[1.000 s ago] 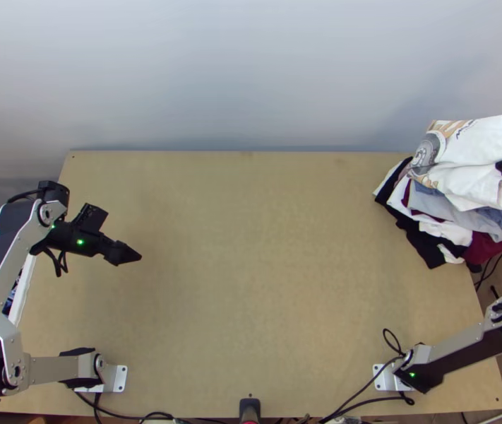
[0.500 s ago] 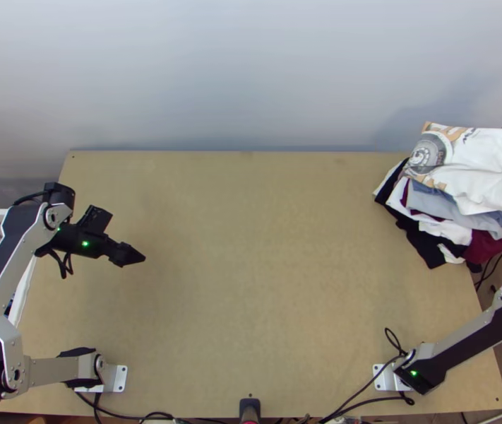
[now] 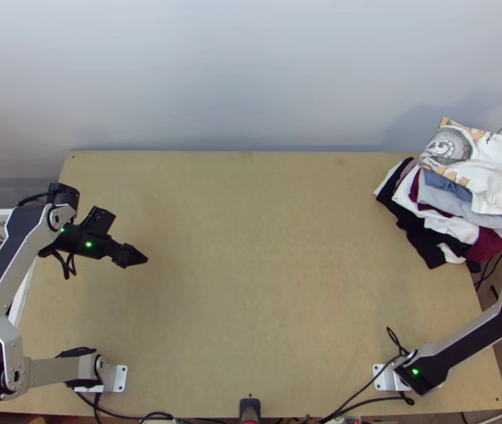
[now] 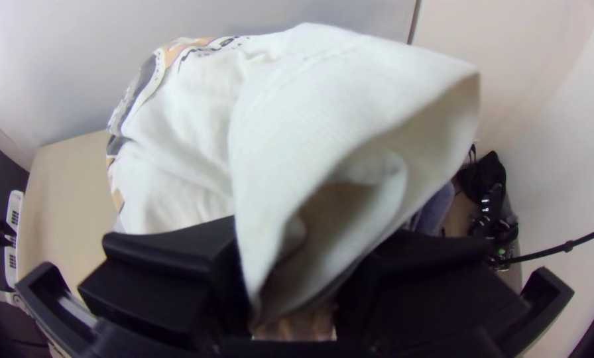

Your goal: Fold the t-shirt

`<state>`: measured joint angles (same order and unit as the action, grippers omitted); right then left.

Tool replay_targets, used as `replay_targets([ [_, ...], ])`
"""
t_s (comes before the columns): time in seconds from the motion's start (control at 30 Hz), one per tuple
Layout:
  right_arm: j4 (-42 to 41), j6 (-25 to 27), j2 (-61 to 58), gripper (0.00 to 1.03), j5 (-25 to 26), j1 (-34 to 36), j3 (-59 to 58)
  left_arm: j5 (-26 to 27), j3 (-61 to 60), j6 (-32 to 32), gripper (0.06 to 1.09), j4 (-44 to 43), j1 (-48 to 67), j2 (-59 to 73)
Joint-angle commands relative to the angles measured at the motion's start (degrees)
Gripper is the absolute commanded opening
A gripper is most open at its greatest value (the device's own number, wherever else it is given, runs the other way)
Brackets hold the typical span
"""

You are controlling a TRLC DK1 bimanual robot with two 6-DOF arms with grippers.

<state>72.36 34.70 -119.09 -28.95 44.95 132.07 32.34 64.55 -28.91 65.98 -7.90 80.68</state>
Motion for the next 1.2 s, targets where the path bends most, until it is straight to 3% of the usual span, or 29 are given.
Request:
replay_targets([
  [0.0,-0.8,-2.1,-0.4,0.47,0.4,0.7,0.5,-0.4,0.0,1.0,1.05,-0.8,0.6,0.2],
  [0.07,-0.9,-2.1,0.4,0.58,0.5,0.6,0.6,-0.4,0.0,1.1,1.05,-0.9,0.6,0.3],
  [0.23,-0.9,-2.2,1.2,0.97,6.1,0.0,0.6,-0.8,0.0,1.1,1.05,-1.1,0.7,0.4],
  [0.27,-1.0,-2.1,1.3,0.99,6.6,0.1,0.6,-0.8,0.0,1.1,1.05,-1.1,0.7,0.5],
  [0.53,-6.2,-1.7,3.9,0.99,8.6,2.0,0.9,-1.0,0.1,1.1,1.05,-1.1,0.7,0.4],
  [0.8,-4.5,0.4,6.9,0.99,9.2,2.7,1.1,-1.3,1.0,0.9,1.05,-1.5,1.0,1.4],
  [1.17,-10.0,-1.7,12.6,0.99,10.1,4.3,1.3,-1.8,0.7,0.4,1.05,-1.1,0.3,0.1],
])
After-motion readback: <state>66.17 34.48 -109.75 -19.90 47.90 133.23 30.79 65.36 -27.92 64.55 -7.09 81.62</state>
